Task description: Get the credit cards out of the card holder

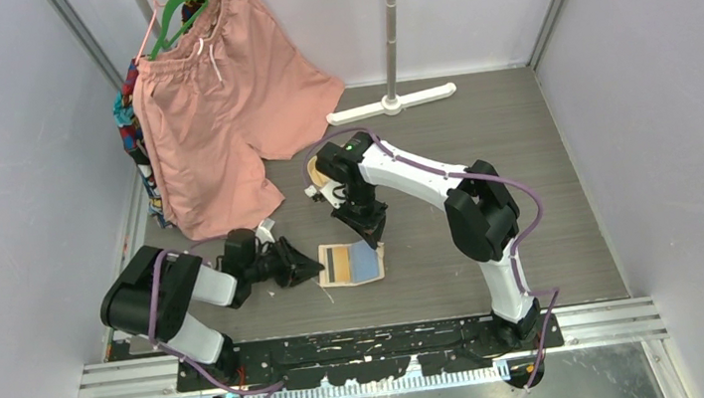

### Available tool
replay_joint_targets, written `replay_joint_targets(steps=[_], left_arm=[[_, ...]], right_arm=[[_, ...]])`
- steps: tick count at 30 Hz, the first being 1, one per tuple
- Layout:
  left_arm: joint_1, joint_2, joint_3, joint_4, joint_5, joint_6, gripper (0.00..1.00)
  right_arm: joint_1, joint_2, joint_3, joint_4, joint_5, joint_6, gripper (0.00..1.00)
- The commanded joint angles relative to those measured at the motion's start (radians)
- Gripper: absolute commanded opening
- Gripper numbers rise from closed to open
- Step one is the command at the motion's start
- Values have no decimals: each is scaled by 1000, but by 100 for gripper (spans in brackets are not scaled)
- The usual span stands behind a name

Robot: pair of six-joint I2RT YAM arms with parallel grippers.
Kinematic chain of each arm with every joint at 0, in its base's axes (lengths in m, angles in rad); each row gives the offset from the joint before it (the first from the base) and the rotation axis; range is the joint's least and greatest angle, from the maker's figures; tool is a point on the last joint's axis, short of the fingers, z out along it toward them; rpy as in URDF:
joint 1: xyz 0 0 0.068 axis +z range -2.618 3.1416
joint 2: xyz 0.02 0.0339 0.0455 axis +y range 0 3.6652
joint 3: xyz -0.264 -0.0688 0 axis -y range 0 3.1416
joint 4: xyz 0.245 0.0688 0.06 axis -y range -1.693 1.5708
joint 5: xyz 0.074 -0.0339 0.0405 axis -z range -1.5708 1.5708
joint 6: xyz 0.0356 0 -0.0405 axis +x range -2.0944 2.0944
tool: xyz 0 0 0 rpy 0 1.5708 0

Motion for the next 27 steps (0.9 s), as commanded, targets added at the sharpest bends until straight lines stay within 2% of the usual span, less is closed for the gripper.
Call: replay_joint_targets(steps=[1,3,6,11,12,15,18,20,23,25,27], left_arm=[[-17,8,-6,-6,-34,9,21],[-21,8,-6,-3,-36,7,16],[-24,10,-7,3,-37,3,1],[-25,1,-6,5,-36,8,0],[-26,-2,-4,1,-36,11,0],[-25,-23,8,-35,-43,33,0],[-25,-62,28,-110,-57,70,0],[-25,-95,45,-175,-75,102,0],[-25,-142,68,-269,-105,150,0],[-26,-171,77,-319,-127,173,0],[-25,-193,84,-355,-149,193,0]], right_arm=[[-1,-8,5,4,-15,-19,1],[-1,-9,5,4,-15,-18,1],[-1,-9,5,6,-13,-16,1],[-1,-9,12,9,5,-9,1],[-1,-11,18,9,20,-5,5],[-13,-30,61,8,87,14,27],[-39,-70,127,29,167,49,42],[-45,-112,163,85,293,89,46],[-48,-173,196,162,404,161,51],[-46,-220,188,237,407,228,54],[-46,-292,116,376,335,323,57]])
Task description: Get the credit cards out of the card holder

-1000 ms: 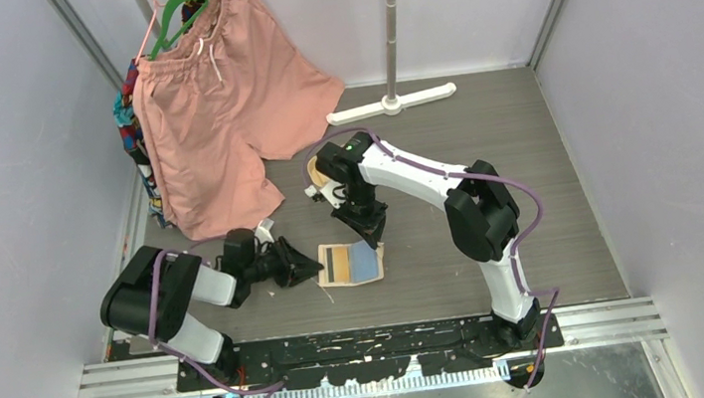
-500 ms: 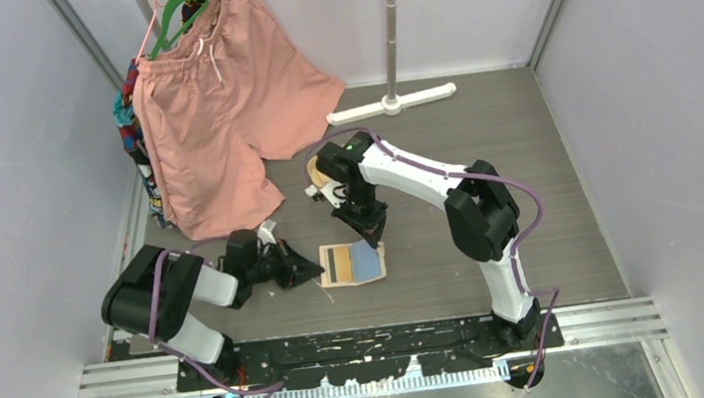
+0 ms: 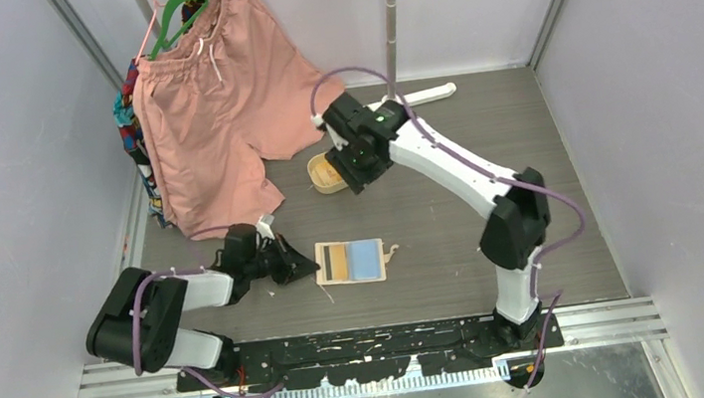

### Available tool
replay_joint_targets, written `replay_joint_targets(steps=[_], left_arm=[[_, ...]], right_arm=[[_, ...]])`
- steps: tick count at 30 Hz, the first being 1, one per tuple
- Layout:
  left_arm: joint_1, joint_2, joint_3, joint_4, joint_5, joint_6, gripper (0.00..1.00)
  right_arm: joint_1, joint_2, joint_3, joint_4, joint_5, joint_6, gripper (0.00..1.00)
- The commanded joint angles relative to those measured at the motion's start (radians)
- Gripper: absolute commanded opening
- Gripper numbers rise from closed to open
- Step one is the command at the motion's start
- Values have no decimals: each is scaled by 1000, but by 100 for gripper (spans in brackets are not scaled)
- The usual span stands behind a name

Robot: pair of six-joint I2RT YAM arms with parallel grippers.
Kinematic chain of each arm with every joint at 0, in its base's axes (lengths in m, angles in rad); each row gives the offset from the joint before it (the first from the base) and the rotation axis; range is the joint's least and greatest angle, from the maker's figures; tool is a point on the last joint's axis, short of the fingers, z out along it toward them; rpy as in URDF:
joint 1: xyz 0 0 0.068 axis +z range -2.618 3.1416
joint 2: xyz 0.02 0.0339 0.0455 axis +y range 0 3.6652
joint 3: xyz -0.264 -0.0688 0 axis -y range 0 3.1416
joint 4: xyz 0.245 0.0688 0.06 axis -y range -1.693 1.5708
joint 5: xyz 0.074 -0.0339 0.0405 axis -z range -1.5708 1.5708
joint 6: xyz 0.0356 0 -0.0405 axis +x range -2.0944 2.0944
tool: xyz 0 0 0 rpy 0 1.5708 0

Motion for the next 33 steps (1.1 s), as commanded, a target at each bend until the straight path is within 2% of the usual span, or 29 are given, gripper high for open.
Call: replay_joint_targets(steps=[1,4,5,10,14,33], left_arm=[[-3,-67,40,-143,-66,91,0],[-2,-92,47,-181,-91,109,0],[-2,-99,46,-186,-96,110,0],[-2,-98,44,-213,-120,130,0],[-2,-89,51,-245,-135,158,0],[-8,-102,39,-385,-247,232,0]], right_arm=[[4,-230,-90,326,-44,236,62],[-5,-375,-371,643,-241,445,79],[-14,-403,-446,725,-289,520,82],[-24,-397,-679,982,-473,834,81],[-23,-359,-853,1227,-521,1006,81],[7,-182,-995,1407,-532,1063,81]])
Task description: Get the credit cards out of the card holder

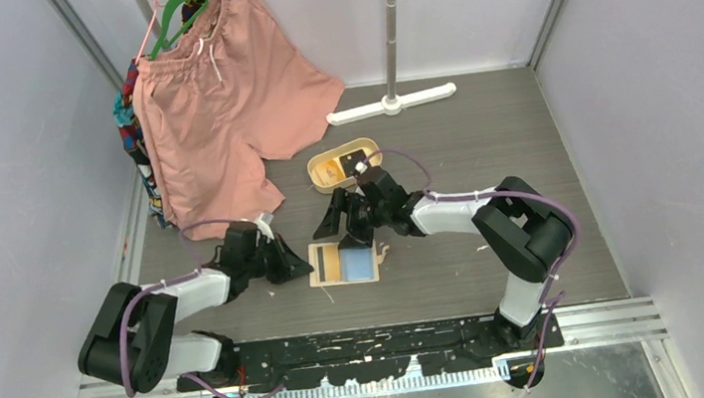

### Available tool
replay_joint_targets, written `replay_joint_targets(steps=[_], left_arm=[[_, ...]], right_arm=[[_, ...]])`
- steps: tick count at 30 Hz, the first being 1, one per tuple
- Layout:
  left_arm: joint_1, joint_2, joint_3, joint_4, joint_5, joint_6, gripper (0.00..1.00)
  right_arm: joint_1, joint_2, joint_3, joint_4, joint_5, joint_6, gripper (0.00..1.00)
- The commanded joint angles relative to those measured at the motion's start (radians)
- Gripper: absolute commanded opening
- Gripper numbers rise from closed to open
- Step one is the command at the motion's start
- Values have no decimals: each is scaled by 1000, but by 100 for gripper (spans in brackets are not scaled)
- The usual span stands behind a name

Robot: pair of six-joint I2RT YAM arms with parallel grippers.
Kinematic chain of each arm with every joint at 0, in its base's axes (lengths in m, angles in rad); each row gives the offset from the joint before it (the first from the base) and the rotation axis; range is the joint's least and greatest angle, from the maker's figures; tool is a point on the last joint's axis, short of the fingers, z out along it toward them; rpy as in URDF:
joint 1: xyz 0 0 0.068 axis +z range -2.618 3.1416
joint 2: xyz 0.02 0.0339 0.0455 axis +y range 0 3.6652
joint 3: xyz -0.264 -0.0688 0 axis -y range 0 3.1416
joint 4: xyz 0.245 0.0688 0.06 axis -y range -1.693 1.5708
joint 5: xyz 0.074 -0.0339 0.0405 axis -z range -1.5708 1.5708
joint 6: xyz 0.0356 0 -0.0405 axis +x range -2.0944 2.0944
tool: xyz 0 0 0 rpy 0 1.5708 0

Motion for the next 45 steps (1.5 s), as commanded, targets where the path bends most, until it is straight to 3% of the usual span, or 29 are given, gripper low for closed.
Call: replay_joint_targets(steps=[1,20,29,41,45], left_arm=[[-1,11,-18,-127,-123,61,0],[-22,85,19,-176,-168,61,0],[-24,86,20,-181,-172,59,0],[-33,90,23,-189,-188,53,0],[-34,92,24,-189,-191,52,0]], right_arm=[[20,11,-37,90,-1,30,81],[95,54,-85,57,96,12,81],[102,19,-84,-220,334,-12,81],[163,58,11,-415,508,-23,82],[165,63,4,-381,488,-28,82]])
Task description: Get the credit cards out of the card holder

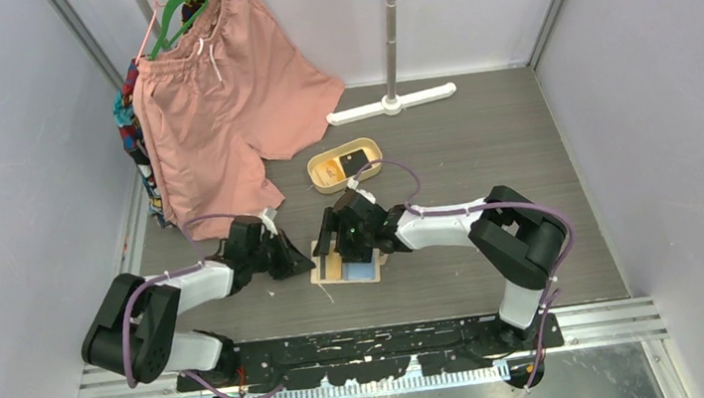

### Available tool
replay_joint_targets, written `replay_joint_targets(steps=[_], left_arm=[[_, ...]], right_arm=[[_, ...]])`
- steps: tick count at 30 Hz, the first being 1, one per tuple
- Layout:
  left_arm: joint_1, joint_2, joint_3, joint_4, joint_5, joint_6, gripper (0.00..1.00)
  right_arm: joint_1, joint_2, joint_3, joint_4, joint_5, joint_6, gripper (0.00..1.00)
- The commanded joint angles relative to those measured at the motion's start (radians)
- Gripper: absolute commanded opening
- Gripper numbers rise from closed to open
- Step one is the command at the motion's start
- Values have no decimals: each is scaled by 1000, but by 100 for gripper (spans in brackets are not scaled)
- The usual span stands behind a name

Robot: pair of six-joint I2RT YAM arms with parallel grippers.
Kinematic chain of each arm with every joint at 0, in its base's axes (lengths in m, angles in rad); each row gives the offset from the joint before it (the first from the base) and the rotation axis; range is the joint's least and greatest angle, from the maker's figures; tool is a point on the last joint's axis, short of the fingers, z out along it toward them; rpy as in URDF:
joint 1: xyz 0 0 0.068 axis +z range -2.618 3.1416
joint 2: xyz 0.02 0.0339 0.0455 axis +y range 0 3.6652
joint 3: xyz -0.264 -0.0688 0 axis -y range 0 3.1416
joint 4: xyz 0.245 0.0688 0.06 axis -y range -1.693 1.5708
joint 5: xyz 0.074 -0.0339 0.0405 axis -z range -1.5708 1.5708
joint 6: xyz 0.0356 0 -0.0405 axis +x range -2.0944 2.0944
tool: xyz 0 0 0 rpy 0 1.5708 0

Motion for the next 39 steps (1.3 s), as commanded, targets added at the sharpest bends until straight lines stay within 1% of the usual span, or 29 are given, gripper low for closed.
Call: replay_joint_targets(steps=[1,7,14,23,30,39], left_arm=[[-7,45,-32,-153,-162,45,0],[-12,50,-29,-153,-164,45,0],[-15,48,-30,-154,-167,43,0],[-19,49,-29,-153,-169,43,0],[-22,55,-27,-153,-171,41,0],[-25,59,-23,-153,-176,38,0]], right_arm=[[-7,46,-42,-131,101,-47,82],[-6,40,-131,133,-15,-18,82],[-17,14,-216,351,-95,-8,82],[-19,5,-273,525,-166,6,82],[-19,-15,-331,702,-218,11,83],[-19,-6,-357,834,-271,10,82]])
